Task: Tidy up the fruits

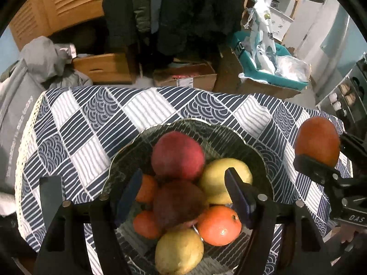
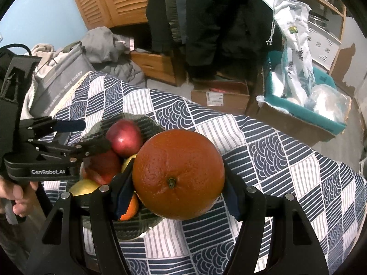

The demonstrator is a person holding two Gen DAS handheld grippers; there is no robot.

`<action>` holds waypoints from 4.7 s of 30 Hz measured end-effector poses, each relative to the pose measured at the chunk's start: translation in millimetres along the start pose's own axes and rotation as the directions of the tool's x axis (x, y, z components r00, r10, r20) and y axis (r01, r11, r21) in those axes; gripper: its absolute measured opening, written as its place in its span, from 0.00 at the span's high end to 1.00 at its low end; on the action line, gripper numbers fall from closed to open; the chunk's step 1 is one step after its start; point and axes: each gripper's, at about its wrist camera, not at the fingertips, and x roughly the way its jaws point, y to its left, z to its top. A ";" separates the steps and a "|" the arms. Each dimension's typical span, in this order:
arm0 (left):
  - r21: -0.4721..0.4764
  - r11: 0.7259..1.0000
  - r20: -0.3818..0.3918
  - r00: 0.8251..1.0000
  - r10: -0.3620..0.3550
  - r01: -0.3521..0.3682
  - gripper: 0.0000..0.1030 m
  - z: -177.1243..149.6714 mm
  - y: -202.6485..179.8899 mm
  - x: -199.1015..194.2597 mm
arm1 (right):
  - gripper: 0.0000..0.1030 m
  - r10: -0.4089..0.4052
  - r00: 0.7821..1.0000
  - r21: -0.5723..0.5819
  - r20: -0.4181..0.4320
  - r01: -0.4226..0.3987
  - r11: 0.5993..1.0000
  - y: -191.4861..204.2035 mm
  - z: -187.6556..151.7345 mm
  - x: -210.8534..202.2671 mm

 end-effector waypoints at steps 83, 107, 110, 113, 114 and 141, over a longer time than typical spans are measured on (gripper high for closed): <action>-0.053 0.990 0.420 0.897 0.140 -0.130 0.01 -31.0 -65.2 -190.1 | 0.17 -0.241 0.910 0.107 0.337 0.217 0.970 -37.9 -7.3 -199.2; -0.081 0.987 0.475 0.865 0.161 -0.139 0.01 -27.8 -80.7 -208.3 | 0.17 -0.331 0.871 0.150 0.364 0.296 0.943 -62.8 -21.9 -218.4; -0.077 0.986 0.478 0.863 0.164 -0.145 0.01 -27.0 -82.6 -209.8 | 0.17 -0.333 0.869 0.151 0.365 0.298 0.943 -63.0 -21.8 -218.8; -0.074 0.986 0.478 0.863 0.165 -0.148 0.01 -26.7 -83.0 -209.4 | 0.17 -0.333 0.869 0.150 0.365 0.298 0.943 -62.8 -22.0 -219.6; -0.074 0.987 0.477 0.864 0.163 -0.146 0.01 -26.9 -83.0 -209.4 | 0.17 -0.333 0.869 0.149 0.366 0.299 0.943 -62.9 -22.1 -219.8; -0.056 0.988 0.487 0.860 0.150 -0.141 0.01 -26.9 -91.5 -210.1 | 0.17 -0.339 0.868 0.153 0.363 0.303 0.941 -69.1 -24.9 -223.6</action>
